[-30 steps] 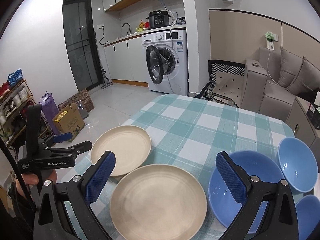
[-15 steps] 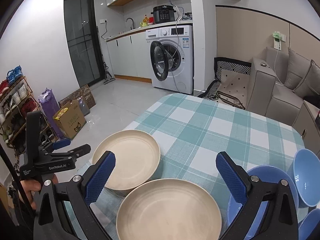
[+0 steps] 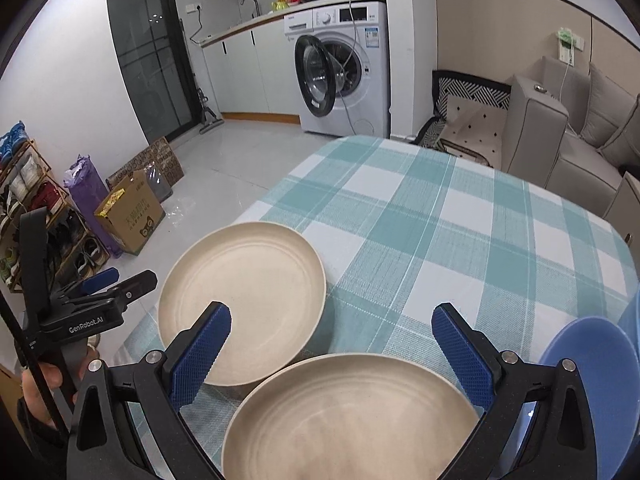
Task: Organize plates and bowls
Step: 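Withdraw both tools and move them toward another cream plate, then close the left tool on the plate rim while the right tool closes beside it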
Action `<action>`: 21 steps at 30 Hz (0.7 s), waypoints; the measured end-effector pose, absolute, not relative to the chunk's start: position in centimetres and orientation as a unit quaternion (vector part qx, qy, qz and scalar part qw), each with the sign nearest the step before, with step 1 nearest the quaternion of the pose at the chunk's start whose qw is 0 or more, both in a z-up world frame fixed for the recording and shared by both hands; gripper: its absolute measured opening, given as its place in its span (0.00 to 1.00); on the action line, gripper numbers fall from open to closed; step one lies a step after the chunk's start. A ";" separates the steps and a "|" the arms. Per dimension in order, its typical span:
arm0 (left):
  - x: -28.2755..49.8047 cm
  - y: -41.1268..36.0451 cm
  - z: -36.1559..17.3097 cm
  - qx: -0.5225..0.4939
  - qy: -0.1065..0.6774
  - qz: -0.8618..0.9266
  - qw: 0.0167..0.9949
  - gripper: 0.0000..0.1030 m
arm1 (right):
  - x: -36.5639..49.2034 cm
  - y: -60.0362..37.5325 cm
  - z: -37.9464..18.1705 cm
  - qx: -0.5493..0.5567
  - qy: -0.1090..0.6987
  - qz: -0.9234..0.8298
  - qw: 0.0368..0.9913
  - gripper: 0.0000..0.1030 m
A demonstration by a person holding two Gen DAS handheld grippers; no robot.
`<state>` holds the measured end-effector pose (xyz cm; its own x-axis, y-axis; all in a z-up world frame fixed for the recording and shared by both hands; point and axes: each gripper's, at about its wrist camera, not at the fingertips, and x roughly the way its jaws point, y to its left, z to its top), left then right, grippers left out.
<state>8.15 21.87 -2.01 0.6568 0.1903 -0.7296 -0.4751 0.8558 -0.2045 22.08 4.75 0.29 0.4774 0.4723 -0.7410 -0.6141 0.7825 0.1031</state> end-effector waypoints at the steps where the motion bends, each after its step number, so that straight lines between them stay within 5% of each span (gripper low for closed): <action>1: 8.3 22.0 -2.4 -0.196 0.373 0.186 0.888 1.00 | 22.3 5.0 -0.2 -0.091 0.406 0.315 0.853 0.99; 21: 8.9 23.2 -5.3 -0.213 0.403 0.185 0.870 0.93 | 24.0 8.5 -6.4 -0.117 0.466 0.309 0.820 0.99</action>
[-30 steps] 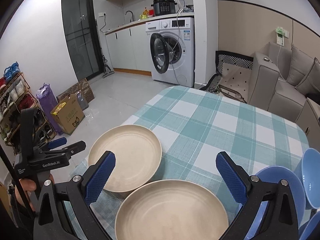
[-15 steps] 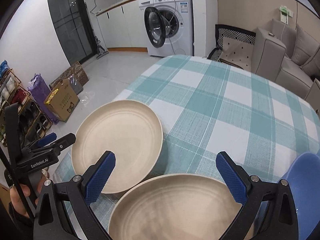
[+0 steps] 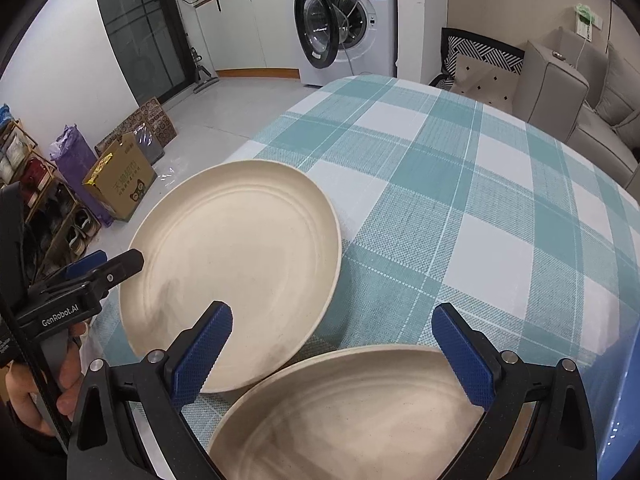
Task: Organize plates and bowls
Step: 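Close the left tool on the plate rim while the right tool closes beside it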
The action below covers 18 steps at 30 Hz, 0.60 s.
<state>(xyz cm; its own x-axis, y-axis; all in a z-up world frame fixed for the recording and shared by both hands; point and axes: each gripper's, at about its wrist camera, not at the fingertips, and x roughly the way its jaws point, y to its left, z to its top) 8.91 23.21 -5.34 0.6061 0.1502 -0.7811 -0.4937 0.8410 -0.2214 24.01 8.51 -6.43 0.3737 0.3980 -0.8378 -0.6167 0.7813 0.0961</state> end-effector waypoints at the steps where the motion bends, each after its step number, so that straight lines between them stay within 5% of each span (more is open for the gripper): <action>1: 8.9 23.2 -5.4 -0.211 0.404 0.185 0.871 0.93 | 24.1 8.6 -6.6 -0.118 0.468 0.309 0.819 0.99; 5: 9.1 23.1 -5.6 -0.207 0.409 0.180 0.871 0.91 | 24.2 8.9 -7.2 -0.122 0.471 0.311 0.816 0.86; 12: 9.4 22.5 -6.1 -0.203 0.417 0.161 0.871 0.61 | 24.0 9.6 -7.4 -0.138 0.471 0.318 0.811 0.70; 18: 9.3 22.4 -5.9 -0.193 0.413 0.167 0.874 0.50 | 24.0 10.4 -7.9 -0.152 0.470 0.322 0.808 0.54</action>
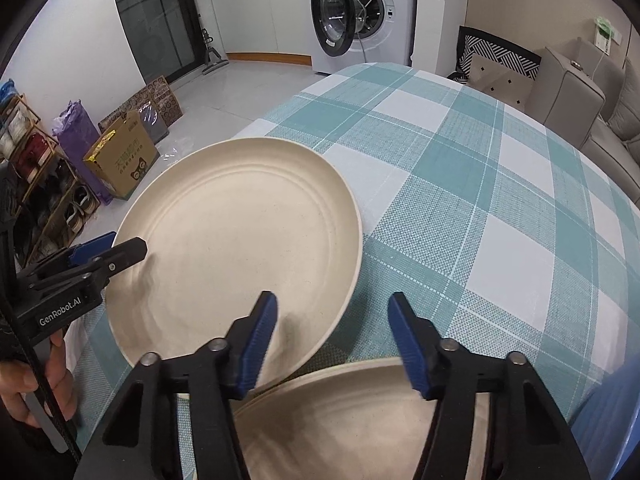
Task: Organize plates and bowls
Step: 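Close the left tool on the plate rim while the right tool closes beside it, then lift the cream plate with both tools and carry it over the other plate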
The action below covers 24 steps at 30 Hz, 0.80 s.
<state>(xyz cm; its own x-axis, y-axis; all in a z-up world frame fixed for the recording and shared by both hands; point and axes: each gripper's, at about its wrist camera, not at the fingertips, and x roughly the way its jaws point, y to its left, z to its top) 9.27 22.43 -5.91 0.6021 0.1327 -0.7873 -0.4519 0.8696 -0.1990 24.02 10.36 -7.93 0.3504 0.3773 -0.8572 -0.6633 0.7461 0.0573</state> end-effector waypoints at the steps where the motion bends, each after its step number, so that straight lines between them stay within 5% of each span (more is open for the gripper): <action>1: 9.2 22.5 -5.9 -0.193 0.413 0.167 0.874 0.48 | 24.0 10.4 -8.0 -0.152 0.470 0.324 0.807 0.53; 9: 9.2 22.3 -5.9 -0.182 0.411 0.163 0.878 0.36 | 23.9 11.0 -8.4 -0.167 0.466 0.319 0.808 0.29; 24: 9.6 20.8 -5.8 -0.158 0.416 0.139 0.885 0.17 | 23.9 11.0 -8.3 -0.168 0.463 0.313 0.812 0.18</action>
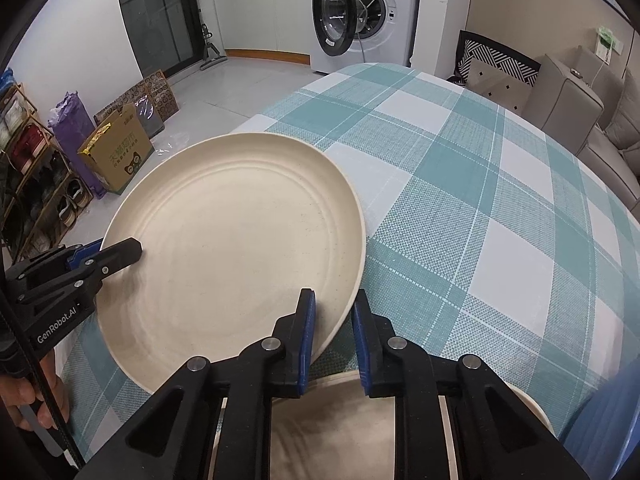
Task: Organize plates and bowls
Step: 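Lift the cream plate with both tools and carry it over the other plate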
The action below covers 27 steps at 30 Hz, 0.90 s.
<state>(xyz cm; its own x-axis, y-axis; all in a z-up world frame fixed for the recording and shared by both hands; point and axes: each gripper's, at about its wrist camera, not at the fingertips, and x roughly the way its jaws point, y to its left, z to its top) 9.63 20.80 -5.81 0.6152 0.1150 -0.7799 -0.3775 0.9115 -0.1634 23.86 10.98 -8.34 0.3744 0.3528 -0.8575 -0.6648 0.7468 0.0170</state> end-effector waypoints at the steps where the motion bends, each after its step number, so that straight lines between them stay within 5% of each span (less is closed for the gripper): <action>1: 9.6 20.8 -5.8 -0.159 0.416 0.138 0.885 0.17 | 23.9 10.9 -8.4 -0.168 0.464 0.314 0.811 0.18; 27: 8.7 20.2 -3.9 -0.159 0.398 0.132 0.894 0.16 | 23.2 9.7 -6.0 -0.156 0.442 0.318 0.824 0.18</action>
<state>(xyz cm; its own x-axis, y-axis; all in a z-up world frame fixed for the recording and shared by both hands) 8.68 20.19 -3.90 0.6490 0.1099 -0.7528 -0.3624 0.9147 -0.1788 23.18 9.75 -5.97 0.4072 0.3871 -0.8273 -0.6624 0.7488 0.0243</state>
